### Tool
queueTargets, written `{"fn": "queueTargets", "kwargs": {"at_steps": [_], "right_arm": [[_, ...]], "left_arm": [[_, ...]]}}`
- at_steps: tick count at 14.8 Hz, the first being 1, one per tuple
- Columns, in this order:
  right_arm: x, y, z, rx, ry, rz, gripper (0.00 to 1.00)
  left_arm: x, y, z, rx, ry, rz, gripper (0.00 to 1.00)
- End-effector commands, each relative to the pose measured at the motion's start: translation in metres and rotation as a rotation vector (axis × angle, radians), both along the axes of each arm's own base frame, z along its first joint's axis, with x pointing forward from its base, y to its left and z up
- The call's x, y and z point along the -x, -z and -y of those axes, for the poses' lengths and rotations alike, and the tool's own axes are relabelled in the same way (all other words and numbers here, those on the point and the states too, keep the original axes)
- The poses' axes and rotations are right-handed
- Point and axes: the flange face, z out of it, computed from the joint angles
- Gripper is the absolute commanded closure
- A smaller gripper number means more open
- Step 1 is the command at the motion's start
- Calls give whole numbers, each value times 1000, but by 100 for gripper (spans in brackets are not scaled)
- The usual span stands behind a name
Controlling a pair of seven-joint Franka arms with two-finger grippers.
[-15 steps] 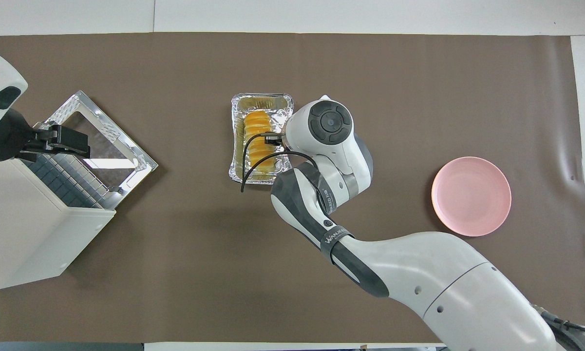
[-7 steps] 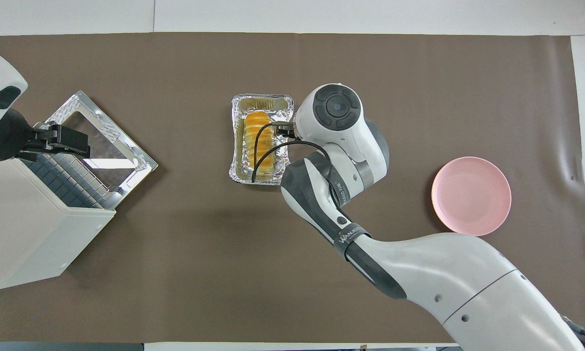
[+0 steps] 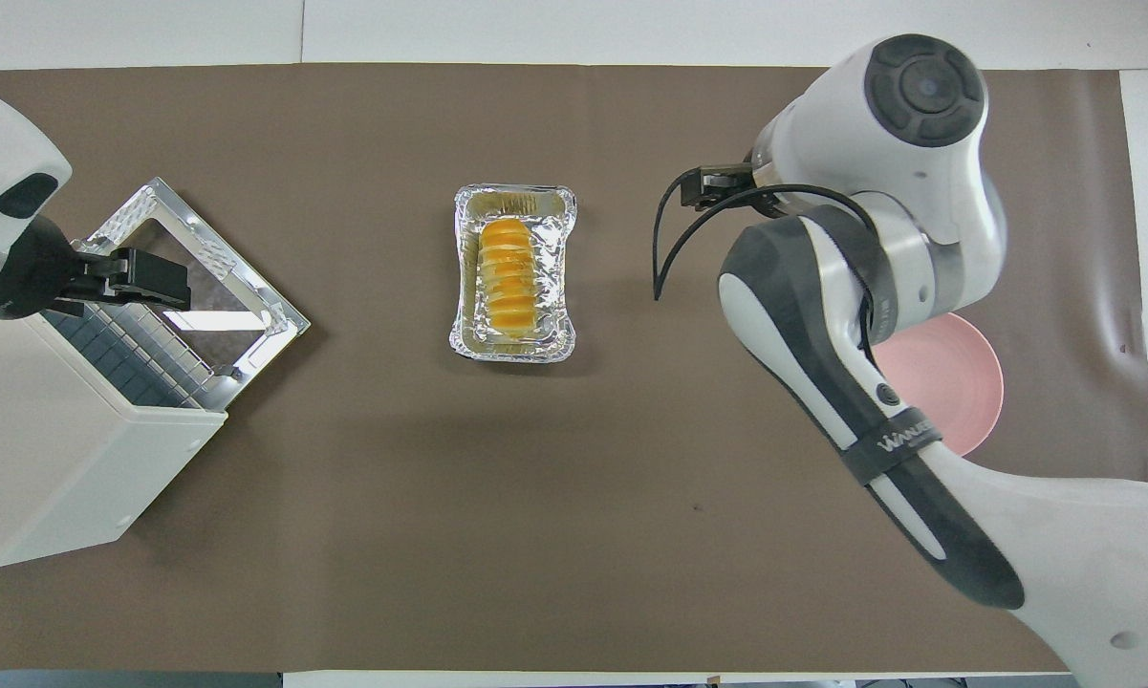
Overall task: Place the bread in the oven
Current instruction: 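Withdraw the right gripper while the left gripper reaches the tray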
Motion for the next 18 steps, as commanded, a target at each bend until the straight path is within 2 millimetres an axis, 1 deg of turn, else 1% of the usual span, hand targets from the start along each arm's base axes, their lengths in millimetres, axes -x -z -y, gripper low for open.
{"fn": "queueTargets", "kwargs": {"at_steps": [1, 2, 4, 5, 6, 7, 8, 9, 10, 11, 12, 13, 14, 16, 17, 18], "right_arm": [[10, -25, 66, 42, -89, -23, 0], [15, -36, 92, 54, -112, -37, 0], [27, -65, 136, 75, -150, -55, 0], [36, -80, 155, 81, -154, -65, 0], [45, -93, 171, 86, -146, -80, 0], [54, -104, 183, 88, -130, -91, 0], [65, -117, 188, 91, -120, -105, 0], [76, -130, 192, 94, -111, -119, 0], [85, -140, 199, 97, -98, -131, 0], [93, -145, 207, 99, -82, -146, 0], [99, -145, 214, 96, -69, -180, 0], [105, -140, 221, 92, -48, -213, 0], [111, -131, 223, 92, -41, -223, 0], [119, -114, 222, 99, -40, -184, 0], [123, -106, 221, 100, -39, -179, 0], [125, -101, 221, 100, -38, -184, 0]], "left_arm": [[7, -2, 24, 16, -24, 21, 0], [6, -1, 37, 24, -3, 23, 0], [-9, 11, 72, 46, 20, 5, 0], [-16, 22, 93, 46, 14, -12, 0], [-31, 32, 115, 51, 5, -22, 0], [-49, 49, 146, 58, -10, -36, 0], [-67, 66, 192, 48, -64, -24, 0], [-81, 77, 216, 47, -95, -2, 0], [-88, 91, 233, 57, -82, 6, 0], [-84, 102, 257, 70, -55, 22, 0], [-83, 128, 280, 74, -44, 19, 0], [-84, 163, 302, 48, -54, 14, 0], [-81, 177, 324, 32, -63, 49, 0], [-75, 205, 351, 17, -43, 74, 0], [-75, 216, 355, 28, -41, 74, 0], [-73, 228, 354, 30, -47, 59, 0]]}}
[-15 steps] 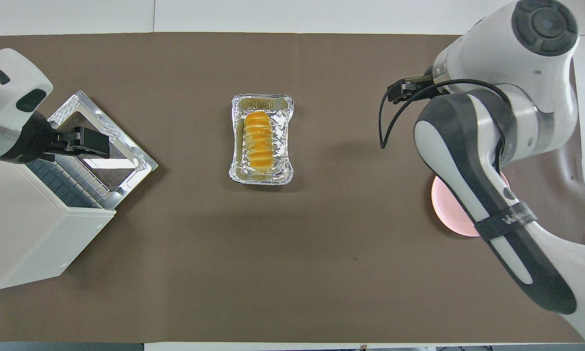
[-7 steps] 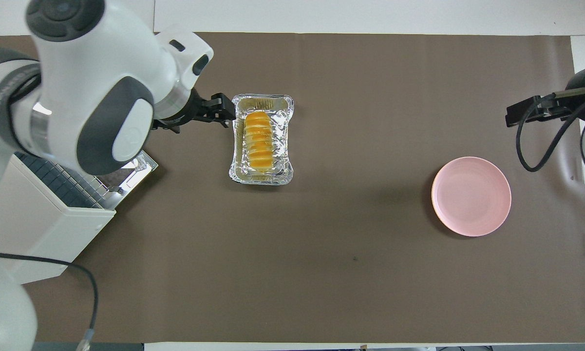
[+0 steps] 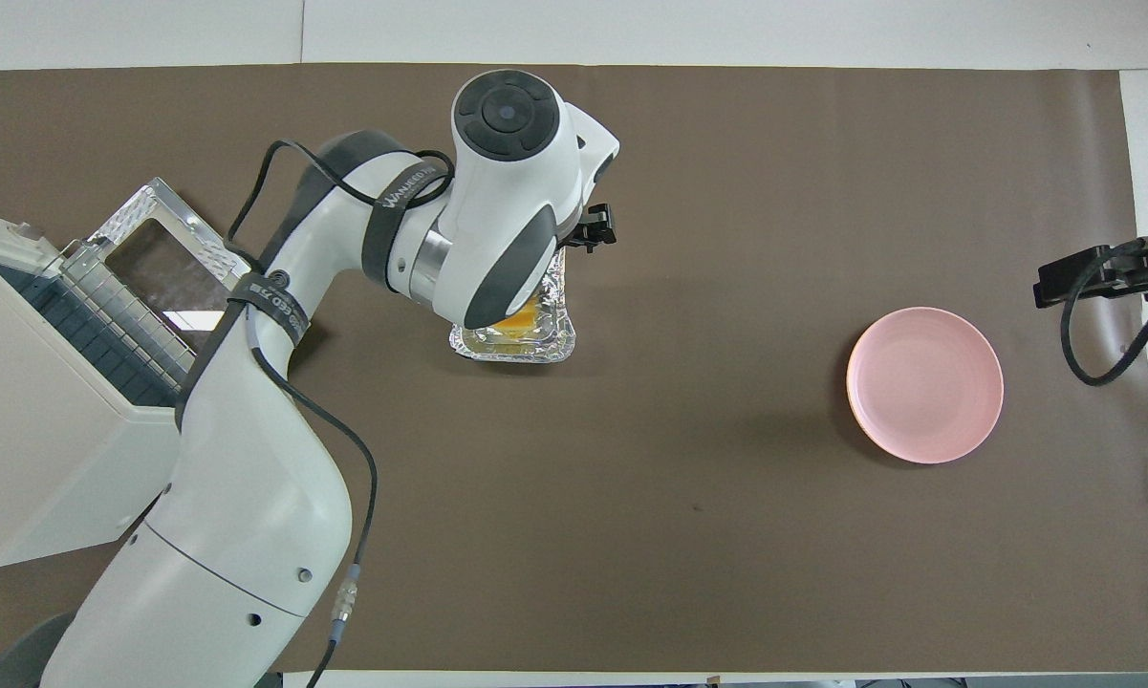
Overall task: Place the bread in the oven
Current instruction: 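Grasp the foil tray rim with the left gripper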
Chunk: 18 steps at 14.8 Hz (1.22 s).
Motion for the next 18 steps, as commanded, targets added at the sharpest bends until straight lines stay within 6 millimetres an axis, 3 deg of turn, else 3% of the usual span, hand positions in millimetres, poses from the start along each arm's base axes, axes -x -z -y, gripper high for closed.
{"fn": "queueTargets", "kwargs": {"at_steps": [1, 2, 7, 10, 13, 15, 18], "right_arm": [[19, 13, -3, 13, 8, 11, 0], [18, 15, -3, -7, 53, 10, 0], [6, -3, -2, -28, 119, 27, 0], [5, -2, -2, -29, 119, 14, 0], [5, -6, -2, -31, 118, 11, 0], [6, -4, -3, -28, 118, 2, 0], [12, 0, -3, -26, 114, -24, 0]], "left_arm": [[-4, 17, 5, -7, -11, 14, 0], [4, 31, 17, -17, 5, 2, 0], [5, 37, 17, -3, -54, 5, 0], [11, 63, 13, 4, -59, 13, 3], [13, 70, 12, 10, -88, 3, 8], [16, 73, 11, 9, -104, -1, 24], [17, 71, 7, 23, -154, -32, 92]]}}
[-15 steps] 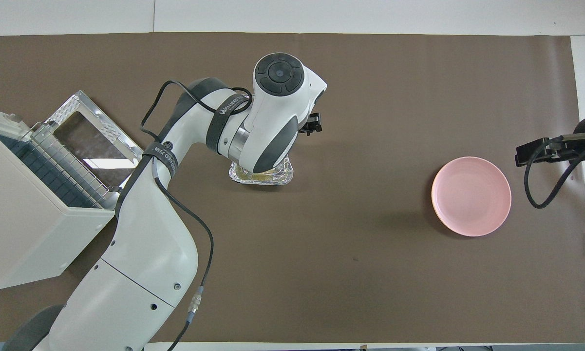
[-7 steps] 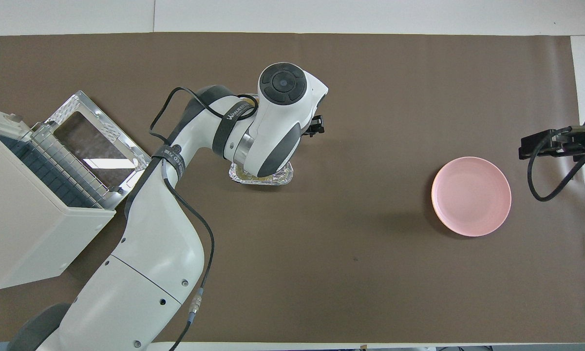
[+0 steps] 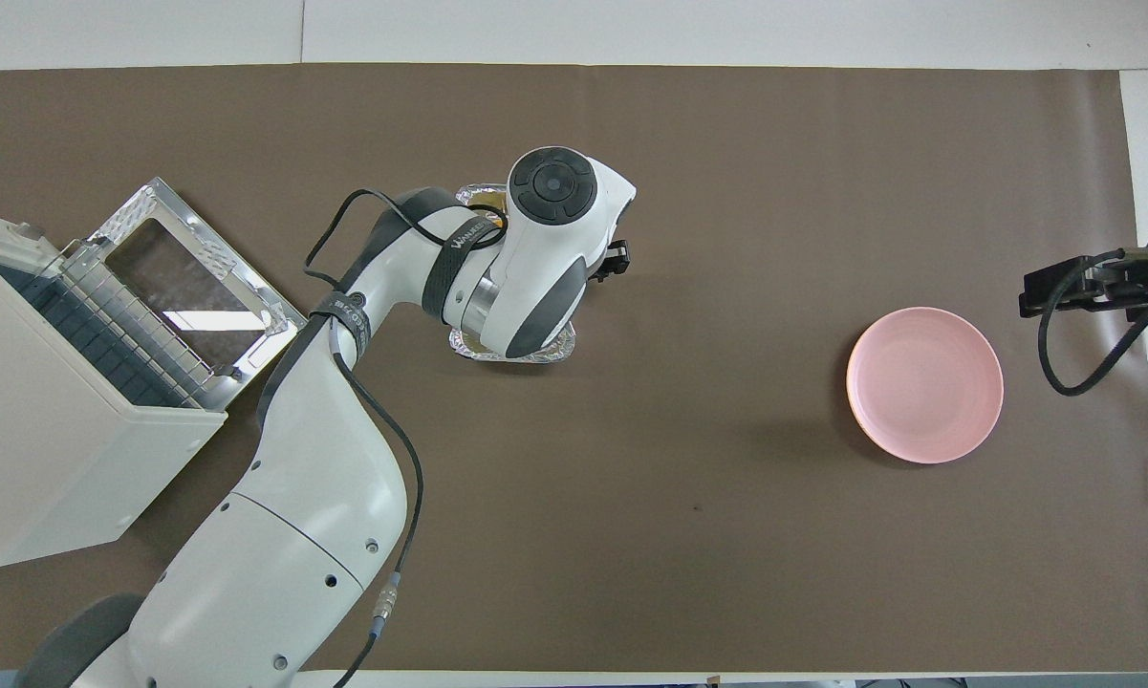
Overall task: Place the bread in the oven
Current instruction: 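Grasp the foil tray rim with the left gripper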
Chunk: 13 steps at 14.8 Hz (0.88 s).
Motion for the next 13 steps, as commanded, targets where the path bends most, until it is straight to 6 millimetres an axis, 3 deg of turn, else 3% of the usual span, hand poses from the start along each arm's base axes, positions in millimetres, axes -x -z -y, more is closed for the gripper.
{"fn": "queueTargets", "kwargs": {"at_steps": [1, 5, 9, 13], "right_arm": [[2, 0, 2, -16, 15, -20, 0], [2, 0, 5, -15, 24, -18, 0], [3, -2, 5, -15, 21, -17, 0], [3, -2, 5, -15, 21, -17, 0]], "left_arm": [[3, -6, -5, 28, -91, -20, 99], [5, -15, -14, -28, -125, -84, 100], [0, -45, -37, -78, -233, -86, 100], [-25, -67, -93, -168, -352, -99, 100]]}}
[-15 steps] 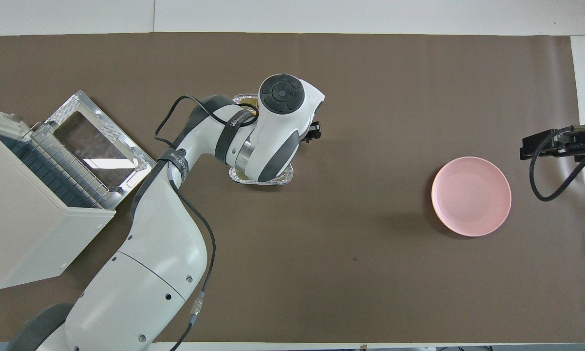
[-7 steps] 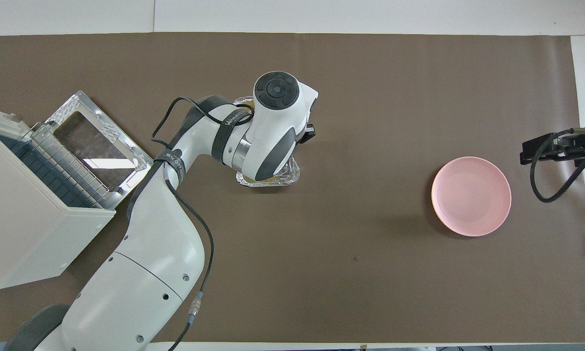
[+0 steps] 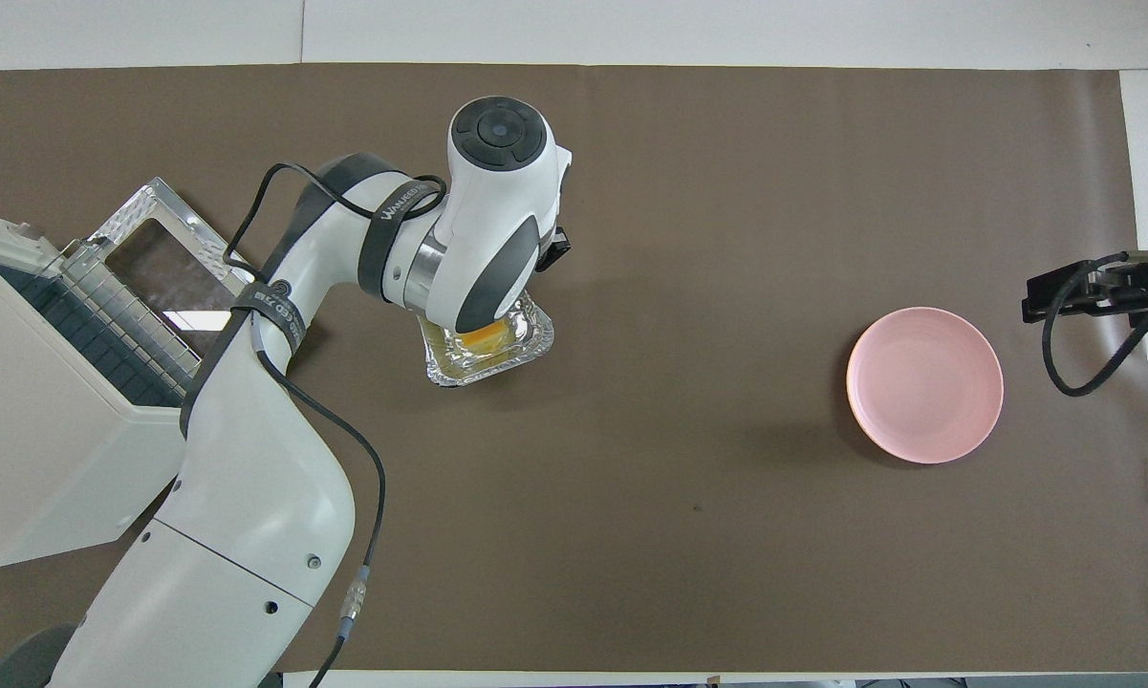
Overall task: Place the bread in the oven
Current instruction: 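Lift the foil tray and carry it into the open oven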
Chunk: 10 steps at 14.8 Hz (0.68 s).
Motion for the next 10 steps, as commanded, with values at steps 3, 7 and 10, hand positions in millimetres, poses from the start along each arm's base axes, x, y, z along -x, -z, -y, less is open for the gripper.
{"fn": "queueTargets", "kwargs": {"at_steps": [3, 7, 10], "right_arm": [[2, -3, -1, -15, 9, -8, 0], [2, -3, -1, -15, 8, -8, 0], [2, -3, -1, -15, 8, -8, 0]], "left_arm": [[-24, -26, -69, -108, -214, -9, 100], [-44, -32, -110, -149, -500, 48, 100], [-51, -33, -131, -162, -536, 43, 100]]}}
